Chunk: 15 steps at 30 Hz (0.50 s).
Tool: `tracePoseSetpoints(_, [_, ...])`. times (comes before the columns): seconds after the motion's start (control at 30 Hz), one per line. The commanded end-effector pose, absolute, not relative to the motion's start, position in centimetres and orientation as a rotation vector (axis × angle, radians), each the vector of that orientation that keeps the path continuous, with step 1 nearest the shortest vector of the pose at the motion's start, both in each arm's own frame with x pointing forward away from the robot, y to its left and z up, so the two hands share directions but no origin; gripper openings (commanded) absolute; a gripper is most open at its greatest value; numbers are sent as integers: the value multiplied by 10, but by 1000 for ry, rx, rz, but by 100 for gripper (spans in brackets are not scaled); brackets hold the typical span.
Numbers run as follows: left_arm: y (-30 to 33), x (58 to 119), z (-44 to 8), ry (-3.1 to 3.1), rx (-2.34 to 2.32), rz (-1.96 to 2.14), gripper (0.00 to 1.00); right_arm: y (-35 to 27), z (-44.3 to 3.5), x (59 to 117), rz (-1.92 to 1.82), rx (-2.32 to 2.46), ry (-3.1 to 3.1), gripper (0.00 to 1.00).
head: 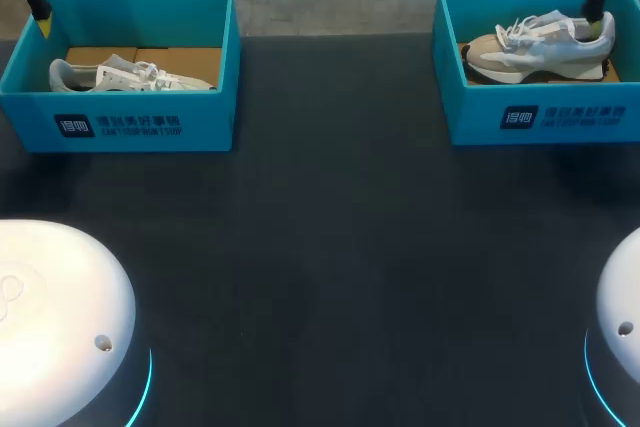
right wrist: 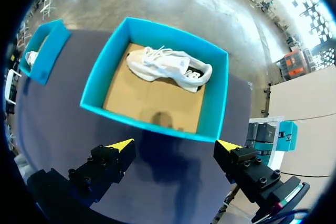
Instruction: Take the shoe out of the shoebox, open the shoe tongue, remove and reinsert the insole, then place the shoe into the shoebox
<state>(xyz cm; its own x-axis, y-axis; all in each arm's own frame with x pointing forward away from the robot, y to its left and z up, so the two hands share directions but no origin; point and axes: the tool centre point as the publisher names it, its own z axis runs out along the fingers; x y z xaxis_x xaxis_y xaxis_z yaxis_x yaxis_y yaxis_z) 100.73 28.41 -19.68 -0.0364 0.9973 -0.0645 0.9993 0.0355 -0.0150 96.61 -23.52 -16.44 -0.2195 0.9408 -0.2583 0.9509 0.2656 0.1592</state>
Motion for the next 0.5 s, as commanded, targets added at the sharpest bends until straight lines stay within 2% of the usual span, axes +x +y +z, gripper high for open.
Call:
tracePoseSetpoints(0.03, [284, 1007, -196, 2235, 2157, -82, 100, -251, -172, 994, -80, 1778, 2269, 100])
tracePoseSetpoints(0.5, [284, 1007, -196, 2235, 2157, -82, 100, -260, -179, 1005, -38, 1778, 2274, 100])
